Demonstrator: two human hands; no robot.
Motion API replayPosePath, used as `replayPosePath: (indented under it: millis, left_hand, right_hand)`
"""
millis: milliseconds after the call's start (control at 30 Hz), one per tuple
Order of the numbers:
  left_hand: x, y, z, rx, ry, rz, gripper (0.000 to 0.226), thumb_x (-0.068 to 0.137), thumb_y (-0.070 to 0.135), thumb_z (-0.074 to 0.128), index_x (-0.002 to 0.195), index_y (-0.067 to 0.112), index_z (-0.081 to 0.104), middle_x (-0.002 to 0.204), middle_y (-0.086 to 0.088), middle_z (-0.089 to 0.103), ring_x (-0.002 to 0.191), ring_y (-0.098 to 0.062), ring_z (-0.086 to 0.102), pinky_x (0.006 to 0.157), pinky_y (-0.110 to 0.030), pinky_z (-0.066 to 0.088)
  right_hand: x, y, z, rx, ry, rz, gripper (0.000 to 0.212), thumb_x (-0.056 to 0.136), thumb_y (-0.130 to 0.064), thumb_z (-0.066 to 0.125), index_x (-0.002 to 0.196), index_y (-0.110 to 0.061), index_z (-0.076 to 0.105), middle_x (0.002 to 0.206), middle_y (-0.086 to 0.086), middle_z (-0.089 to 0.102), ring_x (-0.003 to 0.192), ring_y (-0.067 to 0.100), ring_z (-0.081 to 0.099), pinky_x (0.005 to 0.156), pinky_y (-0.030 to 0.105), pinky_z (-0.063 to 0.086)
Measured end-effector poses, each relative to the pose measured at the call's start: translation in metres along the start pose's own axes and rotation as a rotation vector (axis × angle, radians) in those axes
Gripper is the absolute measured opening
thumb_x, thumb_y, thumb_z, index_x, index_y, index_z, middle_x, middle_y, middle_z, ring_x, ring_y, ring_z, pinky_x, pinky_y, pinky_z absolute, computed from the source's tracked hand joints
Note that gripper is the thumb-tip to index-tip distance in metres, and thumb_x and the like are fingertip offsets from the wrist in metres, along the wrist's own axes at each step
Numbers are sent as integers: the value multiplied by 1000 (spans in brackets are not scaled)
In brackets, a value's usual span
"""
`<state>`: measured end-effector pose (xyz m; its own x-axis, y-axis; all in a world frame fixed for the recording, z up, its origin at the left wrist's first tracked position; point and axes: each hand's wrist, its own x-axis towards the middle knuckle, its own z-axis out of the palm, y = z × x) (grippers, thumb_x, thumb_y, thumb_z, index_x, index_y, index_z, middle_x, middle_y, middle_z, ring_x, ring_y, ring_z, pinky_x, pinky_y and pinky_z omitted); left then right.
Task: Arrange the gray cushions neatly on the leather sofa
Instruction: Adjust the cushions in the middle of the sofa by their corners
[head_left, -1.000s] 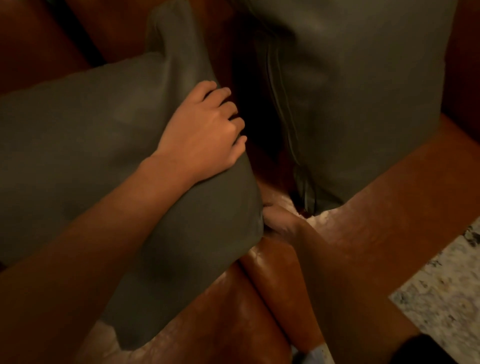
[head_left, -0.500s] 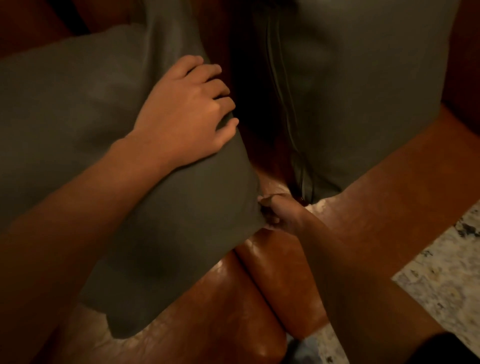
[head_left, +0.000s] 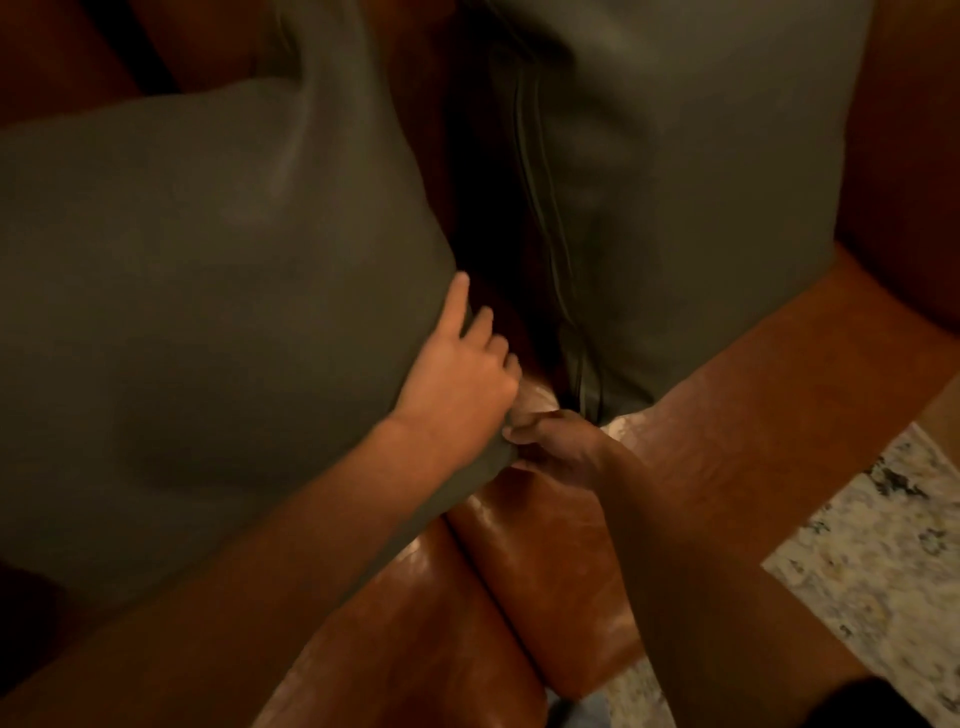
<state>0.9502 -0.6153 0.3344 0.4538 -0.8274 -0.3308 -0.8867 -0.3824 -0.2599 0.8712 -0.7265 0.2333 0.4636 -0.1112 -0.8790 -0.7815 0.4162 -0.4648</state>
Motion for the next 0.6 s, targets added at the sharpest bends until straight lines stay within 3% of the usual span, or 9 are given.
replayPosePath:
  millis: [133, 300, 367, 467, 600]
  left_hand:
    - [-6, 24, 26, 164, -105, 148, 60, 96, 51, 30, 142, 14, 35, 149, -16, 31, 141, -36, 13, 101, -63, -20]
    - [-3, 9, 34, 197, -79, 145, 64, 93, 57, 31, 146, 20, 26, 155, -11, 19, 144, -30, 5, 98, -57, -26]
    - [-1, 10, 33, 200, -96, 129, 64, 93, 57, 31, 145, 20, 28, 155, -11, 20, 144, -30, 6, 99, -57, -25]
    - [0, 11, 29, 164, -77, 104, 61, 92, 55, 34, 142, 19, 37, 152, -11, 27, 143, -31, 11, 101, -56, -24]
    - [0, 12, 27, 150, -67, 98, 60, 92, 53, 35, 140, 18, 39, 150, -11, 30, 142, -31, 13, 98, -55, -26]
  right_hand:
    - [11, 6, -8, 15, 55, -24, 25, 83, 8, 60, 72, -14, 55, 56, -5, 64, 64, 9, 61, 53, 22, 49]
    - [25, 3, -7, -62, 253, -41, 29, 75, 4, 71, 66, -15, 52, 64, 0, 56, 62, 13, 53, 53, 26, 38]
    - [28, 3, -4, -45, 241, -21, 23, 76, 3, 70, 74, -12, 52, 68, 3, 54, 64, 14, 50, 51, 27, 36]
    - [28, 4, 2, 24, 34, 72, 19, 84, -8, 56, 102, -14, 52, 84, 4, 55, 76, 15, 51, 55, 26, 39]
    - [34, 4, -1, 38, -34, 40, 28, 89, -15, 48, 116, -14, 55, 109, 7, 60, 98, 21, 56, 79, 32, 47]
